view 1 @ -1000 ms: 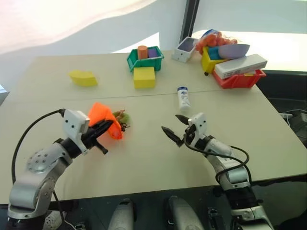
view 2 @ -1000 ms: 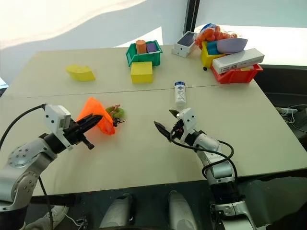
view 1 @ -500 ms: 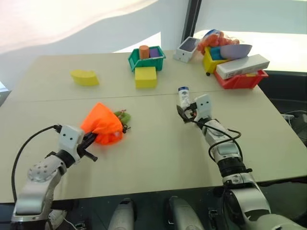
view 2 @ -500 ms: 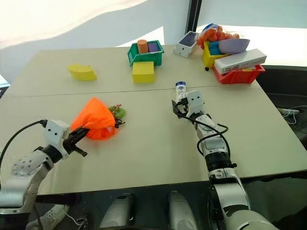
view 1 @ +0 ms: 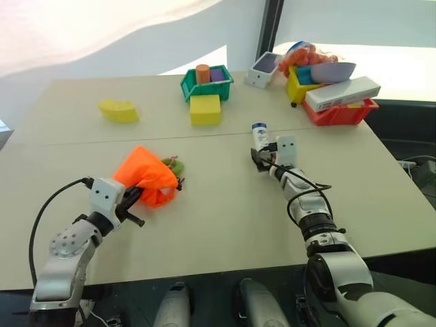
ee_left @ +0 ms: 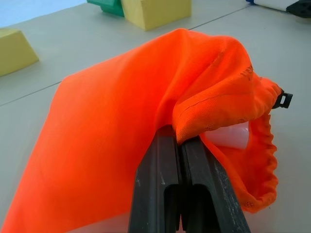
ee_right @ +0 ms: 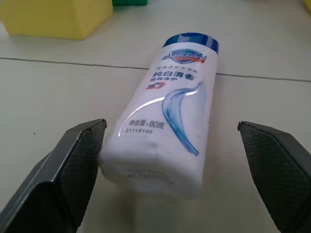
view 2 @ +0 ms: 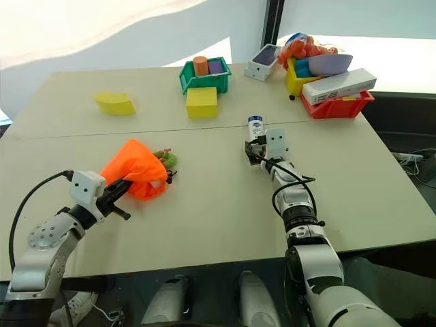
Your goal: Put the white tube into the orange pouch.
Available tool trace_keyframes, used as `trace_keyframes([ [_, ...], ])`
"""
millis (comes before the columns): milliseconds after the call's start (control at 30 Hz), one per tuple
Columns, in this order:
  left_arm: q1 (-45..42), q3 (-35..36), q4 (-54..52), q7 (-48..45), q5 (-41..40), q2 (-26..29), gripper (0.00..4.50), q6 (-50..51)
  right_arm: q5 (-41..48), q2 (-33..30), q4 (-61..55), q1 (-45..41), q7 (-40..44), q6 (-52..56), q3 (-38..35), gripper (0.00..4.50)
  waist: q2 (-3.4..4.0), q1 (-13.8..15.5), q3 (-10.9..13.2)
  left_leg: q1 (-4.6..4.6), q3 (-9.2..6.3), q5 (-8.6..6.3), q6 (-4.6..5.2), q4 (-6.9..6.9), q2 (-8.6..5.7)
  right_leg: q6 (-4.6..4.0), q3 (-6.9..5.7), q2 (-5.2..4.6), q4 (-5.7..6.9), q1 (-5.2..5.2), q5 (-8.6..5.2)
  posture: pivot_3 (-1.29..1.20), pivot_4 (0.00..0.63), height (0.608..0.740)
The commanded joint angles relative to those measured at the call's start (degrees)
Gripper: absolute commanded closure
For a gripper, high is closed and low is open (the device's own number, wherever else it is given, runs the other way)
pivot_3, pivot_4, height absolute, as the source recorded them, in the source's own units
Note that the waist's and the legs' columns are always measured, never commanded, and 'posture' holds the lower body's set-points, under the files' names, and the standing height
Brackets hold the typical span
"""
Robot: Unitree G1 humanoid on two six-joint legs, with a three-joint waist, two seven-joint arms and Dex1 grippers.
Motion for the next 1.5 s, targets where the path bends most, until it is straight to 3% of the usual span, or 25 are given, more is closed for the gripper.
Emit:
trace_keyframes([
  [33,-0.2,1.1,-0.5,-0.3,-0.8,0.0,4.50,-1.1,0.9,0.4,0.2,-2.2,-0.4,-1.4,-1.3,0.25,0.00,0.0,0.0,0.00,0.00,0.00,0.00,0.00,0.00,-0.01,0.00,0.00,0.00,0.00,-0.01,0.00,0.150,0.740],
  [100,-0.1,1.3,-0.5,-0.4,-0.9,-0.1,4.50,-1.1,0.9,0.6,0.3,-2.4,-0.4,-1.6,-1.4,0.80,0.00,0.0,0.0,0.00,0.00,0.00,0.00,0.00,0.00,-0.02,0.00,0.00,0.00,0.00,-0.01,0.00,0.150,0.740],
  [400,-0.2,1.3,-0.5,-0.5,-0.8,-0.3,4.50,-1.0,1.0,0.9,-1.1,-1.5,0.0,-1.3,-1.6,0.80,0.01,0.0,0.0,0.00,0.00,0.00,0.00,-0.01,0.00,-0.01,0.00,0.00,0.00,0.00,-0.01,0.00,0.150,0.740],
  [533,-0.6,1.1,-0.2,-0.6,-0.8,-0.3,4.50,-1.0,1.2,1.1,-2.1,-0.8,-0.3,-1.1,-1.8,1.95,0.01,0.0,0.0,0.00,0.00,0.00,0.00,-0.01,0.00,-0.02,0.00,0.00,0.00,0.00,-0.02,0.00,0.150,0.740],
  [567,-0.6,1.1,-0.2,-0.7,-0.7,-0.4,4.50,-1.0,1.2,1.1,-2.4,-0.7,-0.3,-1.0,-1.7,2.54,0.01,-0.1,0.0,0.00,0.00,0.00,0.00,-0.01,0.00,-0.08,0.00,0.00,0.00,0.00,-0.05,0.00,0.150,0.740],
  [733,-0.9,1.2,0.2,-0.9,-0.9,-0.4,4.50,-0.9,1.1,1.4,-4.6,0.2,-0.5,-0.4,-1.4,2.54,0.02,-0.1,0.0,0.00,0.00,0.00,0.00,-0.02,0.00,-0.08,0.00,0.00,0.00,0.00,-0.05,0.00,0.150,0.740],
  [833,-1.1,1.6,0.3,-1.1,-1.5,-0.4,4.50,-0.6,1.4,0.8,-11.5,2.9,2.4,0.2,0.0,2.54,0.04,-0.1,0.0,0.00,0.00,0.00,0.00,-0.04,0.00,-0.07,0.00,0.00,0.00,-0.01,-0.05,0.00,0.150,0.740],
  [1067,-2.4,6.0,2.0,-2.4,-7.5,0.8,4.50,2.8,9.3,-8.5,-43.6,19.4,28.8,9.2,11.5,2.54,0.07,0.1,0.0,-0.04,-0.02,0.00,0.01,-0.06,0.01,0.09,-0.02,-0.01,-0.02,-0.04,-0.04,0.00,0.150,0.740],
  [1167,-4.3,8.5,3.9,-4.1,-12.0,2.2,4.50,6.5,14.3,-10.9,-53.8,23.2,34.9,16.9,15.8,2.54,0.07,-0.1,0.0,-0.02,-0.05,0.00,0.01,-0.05,0.03,0.02,-0.04,0.01,0.00,-0.04,-0.14,0.00,0.150,0.740],
  [1500,-9.3,9.2,6.8,-10.3,-18.3,6.9,4.50,14.1,13.0,-6.3,-52.0,18.2,37.3,23.6,24.8,2.54,0.04,-1.0,0.0,-0.03,-0.07,0.00,0.00,0.03,0.03,0.04,-0.07,0.02,-0.04,-0.02,-0.19,0.00,0.150,0.740],
])
